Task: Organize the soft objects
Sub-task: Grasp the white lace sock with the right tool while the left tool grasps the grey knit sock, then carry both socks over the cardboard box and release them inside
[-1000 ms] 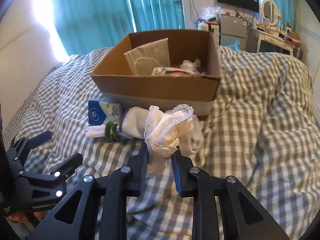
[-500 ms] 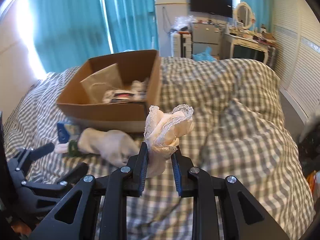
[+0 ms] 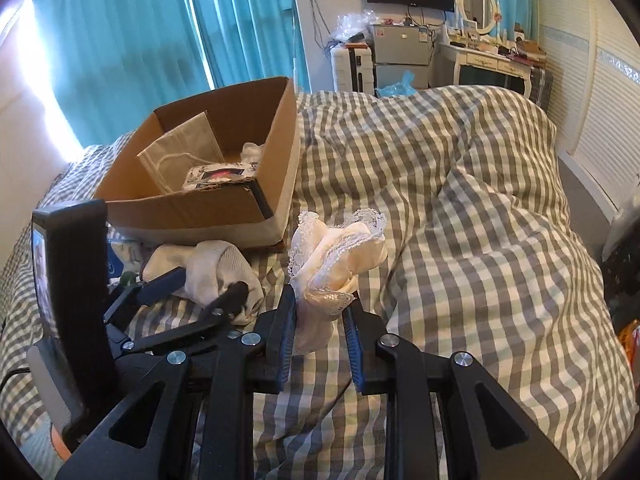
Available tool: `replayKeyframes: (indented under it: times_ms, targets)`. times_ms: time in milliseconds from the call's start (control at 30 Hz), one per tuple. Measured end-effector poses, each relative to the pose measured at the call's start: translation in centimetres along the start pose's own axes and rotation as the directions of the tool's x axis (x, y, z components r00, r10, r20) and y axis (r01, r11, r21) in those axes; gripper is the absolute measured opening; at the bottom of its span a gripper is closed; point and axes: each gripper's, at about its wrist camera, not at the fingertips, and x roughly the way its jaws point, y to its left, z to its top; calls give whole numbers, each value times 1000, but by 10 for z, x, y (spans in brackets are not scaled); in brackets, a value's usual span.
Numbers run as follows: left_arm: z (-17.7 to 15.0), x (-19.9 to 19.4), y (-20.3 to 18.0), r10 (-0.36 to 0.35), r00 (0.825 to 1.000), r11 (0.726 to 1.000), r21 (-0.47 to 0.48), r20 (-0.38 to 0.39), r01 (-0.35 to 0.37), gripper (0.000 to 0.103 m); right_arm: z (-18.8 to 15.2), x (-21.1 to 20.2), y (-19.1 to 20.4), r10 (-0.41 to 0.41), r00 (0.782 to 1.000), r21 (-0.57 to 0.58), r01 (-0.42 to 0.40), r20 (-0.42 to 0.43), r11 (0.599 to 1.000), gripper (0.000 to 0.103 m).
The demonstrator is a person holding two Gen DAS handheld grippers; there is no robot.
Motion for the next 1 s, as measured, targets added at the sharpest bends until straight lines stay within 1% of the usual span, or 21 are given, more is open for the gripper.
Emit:
replayKeyframes:
  times_ms: [67,167,267,400,567,767,867,1000]
  targets:
    - [-1,-5,6,-26,1000,999,-32,5,26,43,-1,1,1,2,1000,-2,-2,-2,1000,23]
    - [-4,-17,9,-19,1000,999,-41,17,20,40,-2,1,4,-1,1000,-13,1,3,1000,23]
    - [-8,-37,13,-23,999,998,-63,33,25,39,-4,-5,8,-7,1000,-25,7,25,1000,23]
    - [-10,-64,16,-40,998,996,-73,57,45,38,-7,-24,18,-15,998,-49,18,61,999,23]
    - [-11,-98,18,-35,995,997,-65,96,41,38,-10,-54,31,15,994,-64,-8,104,998,23]
    - [-4,-141,26,-52,986,995,-76,158,65,38,-10,-92,43,41,986,-71,-30,164,997,23]
    - [4,-161,30,-62,980,995,-66,191,76,38,-4,-105,48,55,981,-83,-40,187,996,23]
    - [22,-184,30,-54,970,999,16,237,52,38,12,-113,52,85,974,-104,-64,209,993,23]
